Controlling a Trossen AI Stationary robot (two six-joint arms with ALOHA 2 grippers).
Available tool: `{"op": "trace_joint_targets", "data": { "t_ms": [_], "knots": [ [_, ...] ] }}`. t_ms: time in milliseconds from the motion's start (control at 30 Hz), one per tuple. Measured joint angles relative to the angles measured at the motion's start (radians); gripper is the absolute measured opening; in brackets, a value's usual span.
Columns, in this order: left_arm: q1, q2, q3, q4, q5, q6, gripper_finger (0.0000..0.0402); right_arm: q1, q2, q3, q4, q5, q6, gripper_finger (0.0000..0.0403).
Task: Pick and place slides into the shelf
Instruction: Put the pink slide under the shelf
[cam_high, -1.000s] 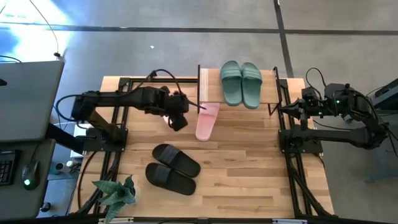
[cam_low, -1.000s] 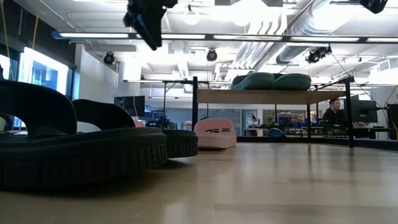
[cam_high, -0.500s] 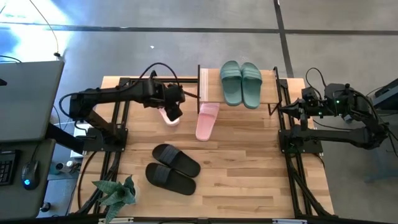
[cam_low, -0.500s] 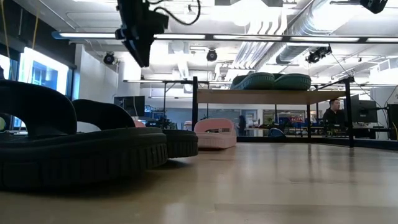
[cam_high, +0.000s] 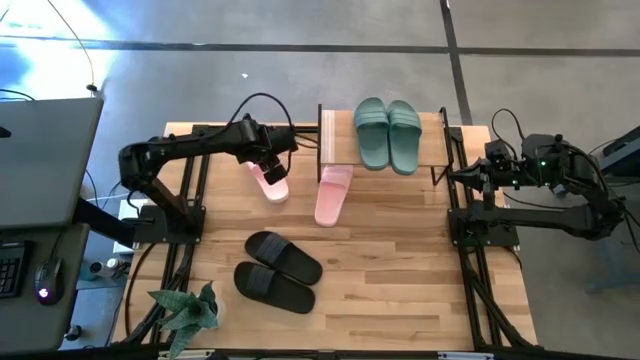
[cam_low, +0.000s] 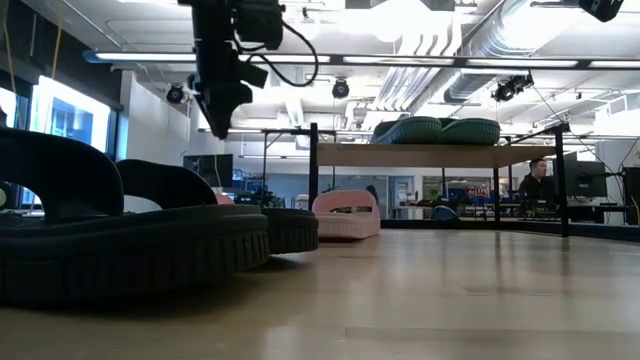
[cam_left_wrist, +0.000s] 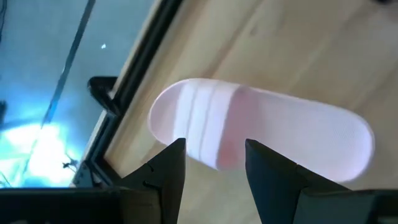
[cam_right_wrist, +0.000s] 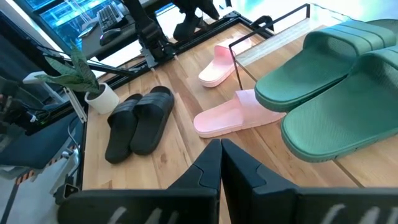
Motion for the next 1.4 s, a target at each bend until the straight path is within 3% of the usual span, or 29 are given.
{"op": "trace_joint_targets", "data": {
  "t_ms": [233, 533, 1033, 1300, 1400],
  "knots": [
    [0.0, 0.068, -0.012, -0.007, 0.044, 0.012, 0.015, 0.0, 0.0, 0.0, 0.0, 0.0, 0.0, 0.0002],
    [-0.008, 0.172, -0.012, -0.055, -0.068, -0.045, 0.015, 0.0, 0.0, 0.0, 0.0, 0.0, 0.0, 0.0002],
    [-0.014, 0.243, -0.014, -0.073, -0.107, -0.043, 0.015, 0.0, 0.0, 0.0, 0.0, 0.0, 0.0, 0.0002],
    [-0.014, 0.184, -0.251, 0.078, -0.119, -0.073, 0.015, 0.0, 0.0, 0.0, 0.0, 0.0, 0.0, 0.0002],
    [-0.022, 0.172, -0.287, 0.118, -0.13, -0.089, 0.015, 0.0, 0.0, 0.0, 0.0, 0.0, 0.0, 0.0002]
  ]
}}
